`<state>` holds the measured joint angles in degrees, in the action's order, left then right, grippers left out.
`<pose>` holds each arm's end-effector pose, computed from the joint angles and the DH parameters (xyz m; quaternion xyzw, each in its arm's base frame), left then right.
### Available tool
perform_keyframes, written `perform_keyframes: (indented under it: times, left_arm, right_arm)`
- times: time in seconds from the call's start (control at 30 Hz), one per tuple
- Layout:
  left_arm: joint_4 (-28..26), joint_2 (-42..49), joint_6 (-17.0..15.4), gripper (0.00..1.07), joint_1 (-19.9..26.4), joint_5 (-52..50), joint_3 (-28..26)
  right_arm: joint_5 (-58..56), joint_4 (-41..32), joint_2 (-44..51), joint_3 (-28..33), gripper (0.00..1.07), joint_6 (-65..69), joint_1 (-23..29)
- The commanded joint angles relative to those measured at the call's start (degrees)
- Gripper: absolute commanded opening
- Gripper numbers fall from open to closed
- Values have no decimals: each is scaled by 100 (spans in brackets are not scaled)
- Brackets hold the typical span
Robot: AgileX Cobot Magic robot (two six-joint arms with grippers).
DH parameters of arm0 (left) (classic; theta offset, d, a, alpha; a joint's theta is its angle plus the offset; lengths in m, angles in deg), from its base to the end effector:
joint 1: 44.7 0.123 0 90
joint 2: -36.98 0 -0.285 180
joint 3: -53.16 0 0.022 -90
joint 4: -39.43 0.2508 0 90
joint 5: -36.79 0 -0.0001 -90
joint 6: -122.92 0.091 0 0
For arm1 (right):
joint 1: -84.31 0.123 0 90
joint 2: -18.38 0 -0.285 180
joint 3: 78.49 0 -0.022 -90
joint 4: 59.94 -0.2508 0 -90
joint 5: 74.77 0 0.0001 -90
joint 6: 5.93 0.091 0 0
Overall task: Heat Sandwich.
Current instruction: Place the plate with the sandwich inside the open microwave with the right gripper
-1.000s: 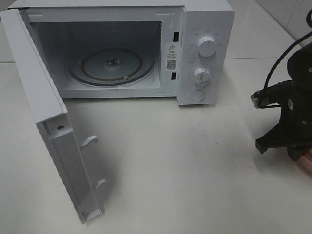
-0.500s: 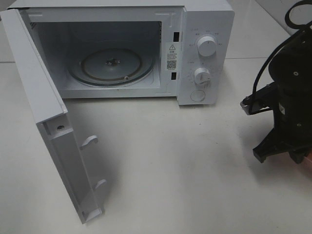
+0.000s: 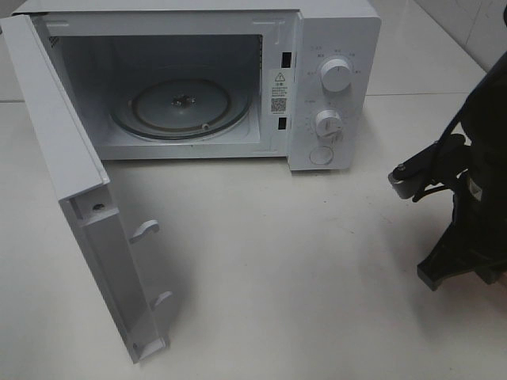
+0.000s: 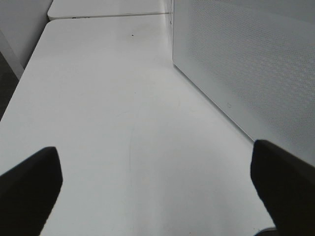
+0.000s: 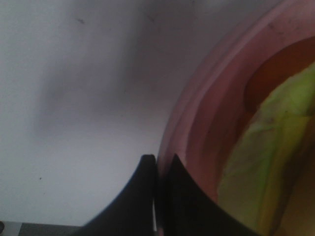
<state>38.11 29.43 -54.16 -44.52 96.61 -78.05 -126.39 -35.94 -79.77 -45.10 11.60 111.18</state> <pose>-0.0043 -0.0018 0.2776 0.0206 0.8485 0.0028 0.5288 0.2287 0.0833 0.1690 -0.2127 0.9637 -0.1577 0.0352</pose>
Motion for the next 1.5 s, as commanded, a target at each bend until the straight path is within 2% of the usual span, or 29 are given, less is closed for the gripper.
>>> perform_keyframes:
  times: [0.03, 0.27, 0.93, 1.5]
  left_arm:
    - [-46, 149, 29, 99, 23, -52, 11]
    - [-46, 149, 29, 99, 23, -52, 11]
    - [-46, 149, 29, 99, 23, -52, 11]
    - [-46, 149, 29, 99, 23, -52, 11]
  right_arm:
    - [-155, 34, 344, 223, 0, -86, 246]
    - [-223, -241, 796, 470, 0, -435, 722]
    - [-688, -252, 1438, 647, 0, -1134, 2068]
    - [-86, -252, 1438, 647, 0, -2613, 2074]
